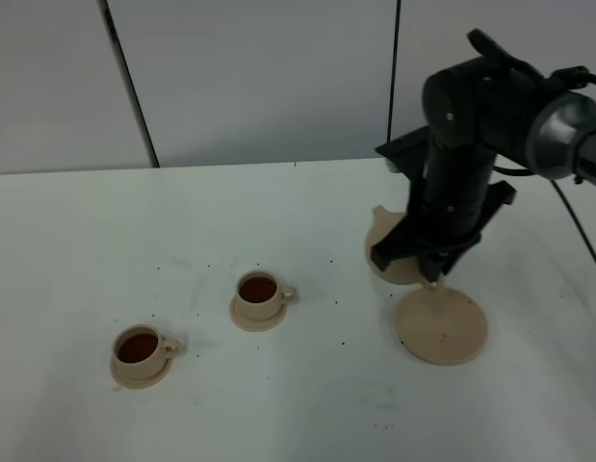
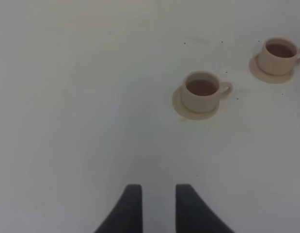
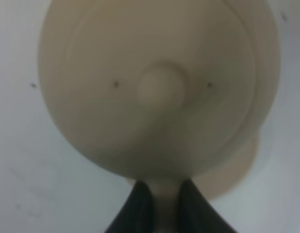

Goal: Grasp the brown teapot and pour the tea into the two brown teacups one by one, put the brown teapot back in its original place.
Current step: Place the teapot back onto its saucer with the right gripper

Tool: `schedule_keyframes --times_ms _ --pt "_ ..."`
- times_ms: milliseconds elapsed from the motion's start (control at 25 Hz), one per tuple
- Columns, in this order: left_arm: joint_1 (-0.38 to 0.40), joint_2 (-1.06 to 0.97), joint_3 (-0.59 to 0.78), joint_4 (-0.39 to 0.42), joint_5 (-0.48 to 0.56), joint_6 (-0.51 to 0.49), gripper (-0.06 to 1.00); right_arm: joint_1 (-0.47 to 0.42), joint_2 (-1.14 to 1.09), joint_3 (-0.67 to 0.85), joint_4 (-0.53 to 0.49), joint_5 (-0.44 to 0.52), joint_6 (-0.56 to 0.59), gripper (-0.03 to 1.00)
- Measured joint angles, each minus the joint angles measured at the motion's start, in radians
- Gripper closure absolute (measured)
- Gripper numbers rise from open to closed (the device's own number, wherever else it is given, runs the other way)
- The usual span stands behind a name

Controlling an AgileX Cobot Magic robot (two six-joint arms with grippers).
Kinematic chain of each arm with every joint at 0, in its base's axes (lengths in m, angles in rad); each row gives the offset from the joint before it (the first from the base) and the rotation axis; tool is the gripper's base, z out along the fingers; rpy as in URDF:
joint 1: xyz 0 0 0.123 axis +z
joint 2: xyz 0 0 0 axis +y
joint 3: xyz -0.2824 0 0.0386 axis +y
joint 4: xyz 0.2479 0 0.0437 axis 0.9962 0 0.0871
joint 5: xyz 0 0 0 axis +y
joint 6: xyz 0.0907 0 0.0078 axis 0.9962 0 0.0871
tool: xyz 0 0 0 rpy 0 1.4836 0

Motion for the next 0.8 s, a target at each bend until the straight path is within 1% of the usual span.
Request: schedule_keyframes --times_ms 280,520,800 --pt "0.000 0.000 0.000 0.000 0.000 0.000 0.70 -0.059 -0.084 0.185 0.000 -0.009 0.064 0.87" --pt "0.000 0.000 0.000 0.000 0.000 0.000 0.70 -0.067 -0.177 0.357 0.002 -0.163 0.135 0.87" --pt "0.000 0.000 0.000 0.000 0.000 0.000 0.70 -0.067 -0.185 0.385 0.026 -0.247 0.206 0.87"
